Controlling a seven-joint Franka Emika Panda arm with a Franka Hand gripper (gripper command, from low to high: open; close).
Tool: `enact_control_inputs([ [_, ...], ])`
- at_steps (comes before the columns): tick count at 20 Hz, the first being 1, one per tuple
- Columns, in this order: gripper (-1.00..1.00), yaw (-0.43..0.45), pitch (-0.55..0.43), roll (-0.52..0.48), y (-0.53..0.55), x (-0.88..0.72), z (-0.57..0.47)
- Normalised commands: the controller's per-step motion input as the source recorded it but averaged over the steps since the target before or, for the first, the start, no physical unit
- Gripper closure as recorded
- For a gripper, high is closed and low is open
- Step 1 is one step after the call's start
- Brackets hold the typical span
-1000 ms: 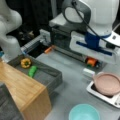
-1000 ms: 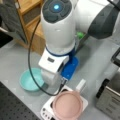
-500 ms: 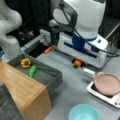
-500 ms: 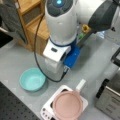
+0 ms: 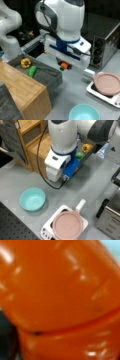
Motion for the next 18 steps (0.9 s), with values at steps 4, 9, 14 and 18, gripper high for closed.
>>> enact_control_inputs([
  [4, 1.00, -0.017, -0.286, 0.163, -0.11, -0.35, -0.12],
  [9, 1.00, -0.015, -0.234, 0.114, -0.14, -0.31, -0.14],
  [14, 1.00, 0.010, -0.219, 0.097, -0.30, -0.38, -0.24],
  [18, 1.00, 0.081, -0.270, 0.132, -0.34, -0.39, -0.20],
])
